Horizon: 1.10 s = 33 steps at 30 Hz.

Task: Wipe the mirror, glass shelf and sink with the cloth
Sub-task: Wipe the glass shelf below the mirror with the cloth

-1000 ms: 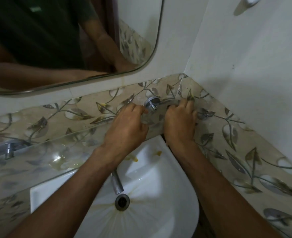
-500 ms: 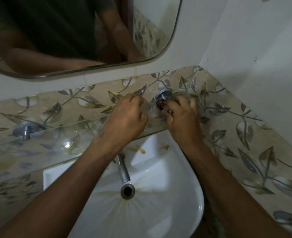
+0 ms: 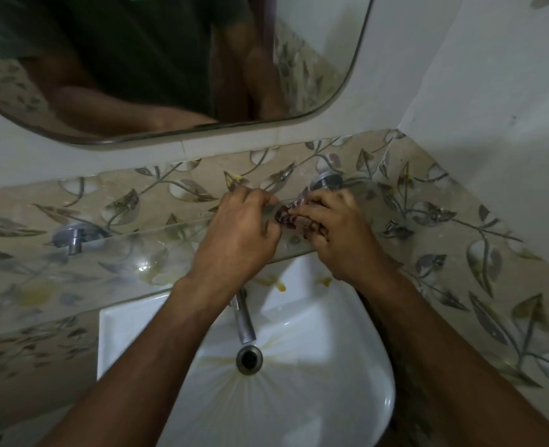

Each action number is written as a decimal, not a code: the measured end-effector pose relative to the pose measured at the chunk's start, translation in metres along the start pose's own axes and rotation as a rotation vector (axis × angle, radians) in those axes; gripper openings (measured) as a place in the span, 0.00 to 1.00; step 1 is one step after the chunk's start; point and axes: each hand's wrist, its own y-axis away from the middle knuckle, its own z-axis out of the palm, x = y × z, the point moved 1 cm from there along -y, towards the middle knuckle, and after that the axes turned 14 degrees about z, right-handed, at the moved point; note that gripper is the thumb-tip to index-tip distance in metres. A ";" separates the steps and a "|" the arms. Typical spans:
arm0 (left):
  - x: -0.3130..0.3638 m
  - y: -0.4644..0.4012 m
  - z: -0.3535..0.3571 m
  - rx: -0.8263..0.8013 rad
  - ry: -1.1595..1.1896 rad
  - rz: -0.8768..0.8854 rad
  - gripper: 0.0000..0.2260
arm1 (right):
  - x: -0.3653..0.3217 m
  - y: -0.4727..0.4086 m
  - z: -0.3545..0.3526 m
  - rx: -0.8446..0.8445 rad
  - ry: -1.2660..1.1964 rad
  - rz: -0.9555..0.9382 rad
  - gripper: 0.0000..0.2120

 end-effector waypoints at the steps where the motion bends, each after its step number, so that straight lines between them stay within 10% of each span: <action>1: 0.001 0.001 0.000 0.000 0.005 -0.001 0.18 | 0.003 0.000 -0.002 -0.022 -0.002 -0.024 0.20; 33: 0.008 0.003 0.001 -0.016 0.004 -0.034 0.21 | 0.015 0.006 -0.007 -0.034 -0.096 -0.048 0.12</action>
